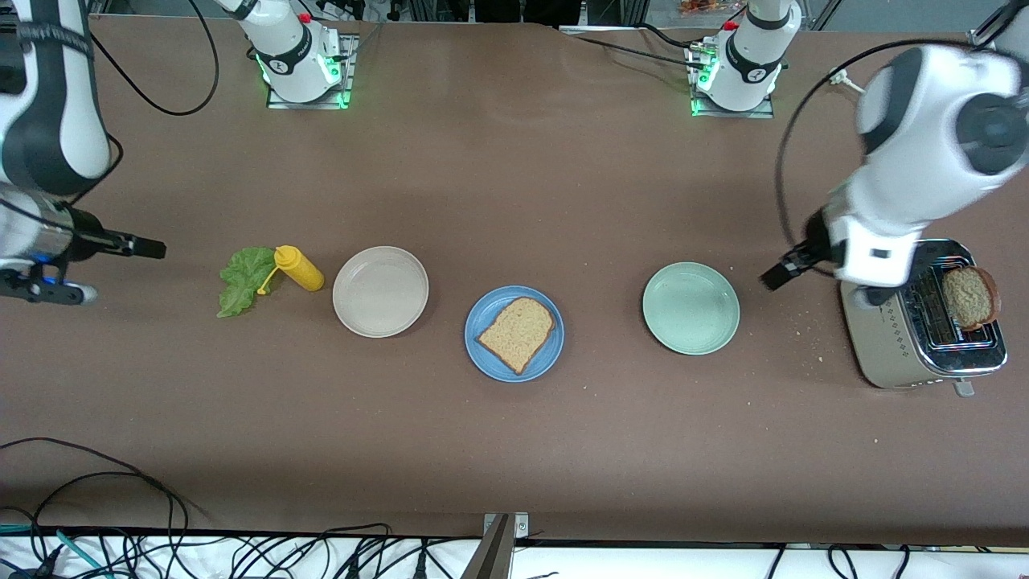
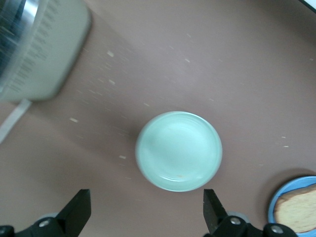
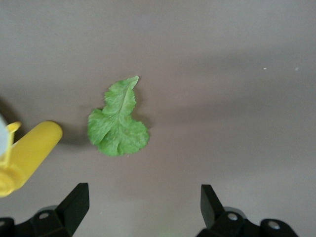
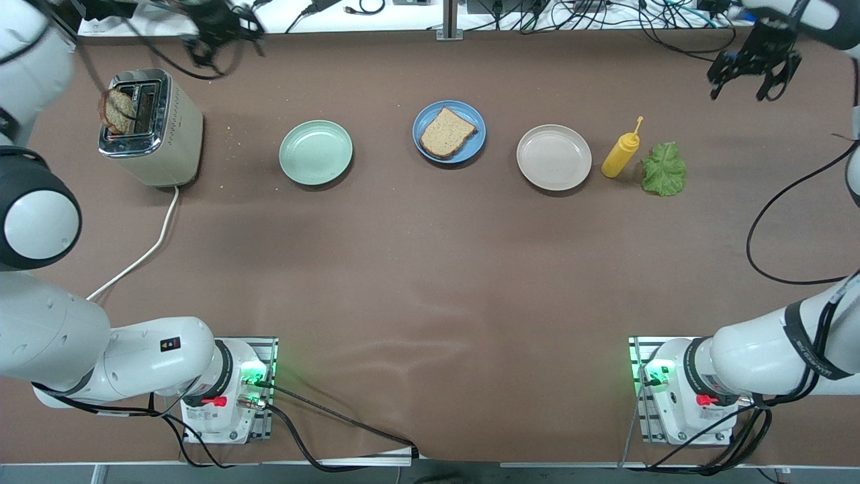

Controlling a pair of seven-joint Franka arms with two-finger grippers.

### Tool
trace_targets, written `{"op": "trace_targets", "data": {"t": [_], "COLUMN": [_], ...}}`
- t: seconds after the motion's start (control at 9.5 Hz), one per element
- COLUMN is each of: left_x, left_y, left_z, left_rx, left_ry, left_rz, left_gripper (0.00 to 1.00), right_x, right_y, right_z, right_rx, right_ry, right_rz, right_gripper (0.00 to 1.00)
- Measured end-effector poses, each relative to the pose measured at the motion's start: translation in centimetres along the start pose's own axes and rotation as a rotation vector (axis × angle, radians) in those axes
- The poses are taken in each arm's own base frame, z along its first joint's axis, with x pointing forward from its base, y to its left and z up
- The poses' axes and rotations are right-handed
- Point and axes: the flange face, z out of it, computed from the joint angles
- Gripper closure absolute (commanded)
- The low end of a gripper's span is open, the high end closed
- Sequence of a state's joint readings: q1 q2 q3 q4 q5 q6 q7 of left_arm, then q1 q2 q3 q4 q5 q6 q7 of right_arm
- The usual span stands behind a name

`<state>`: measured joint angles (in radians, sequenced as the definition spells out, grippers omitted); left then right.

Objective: Make sandwich in blue plate with both arms
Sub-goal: 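Grasp the lettuce leaf with the right gripper while the left gripper lowers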

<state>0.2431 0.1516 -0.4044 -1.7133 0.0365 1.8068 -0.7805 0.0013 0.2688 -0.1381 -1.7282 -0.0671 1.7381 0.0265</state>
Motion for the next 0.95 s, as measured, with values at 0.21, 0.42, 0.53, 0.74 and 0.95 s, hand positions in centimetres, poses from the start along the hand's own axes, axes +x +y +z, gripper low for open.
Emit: {"op": "trace_targets", "data": {"t": [0.21, 0.42, 0.53, 0.74, 0.95], "left_x": [4.4, 8.2, 9.7, 12.2, 14.4], "left_y": [-6.3, -12.3, -15.1, -20.8, -25.9], "left_z": [-4.2, -4.9, -4.8, -4.6, -2.7], "left_rx": [0.001, -0.007, -0.009, -0.014, 0.051], "left_ry": [0.0, 0.002, -0.002, -0.007, -0.028], "left_rz": [0.072, 0.151, 0.2, 0.273, 0.303], "left_gripper": [0.0, 0.0, 0.0, 0.0, 0.0], "right_x": [1.8, 2.9, 3.3, 3.8, 3.9], "right_y": [-0.7, -1.5, -2.0, -2.6, -2.8], "right_z": [6.0, 12.2, 15.4, 20.4, 22.5], "right_rx": [0.011, 0.027, 0.046, 0.058, 0.054], "right_ry": [-0.038, -0.046, -0.066, -0.125, -0.155], "right_rz": [-0.001, 0.002, 0.012, 0.023, 0.022], "right_gripper": [0.0, 0.0, 0.0, 0.29, 0.72]}}
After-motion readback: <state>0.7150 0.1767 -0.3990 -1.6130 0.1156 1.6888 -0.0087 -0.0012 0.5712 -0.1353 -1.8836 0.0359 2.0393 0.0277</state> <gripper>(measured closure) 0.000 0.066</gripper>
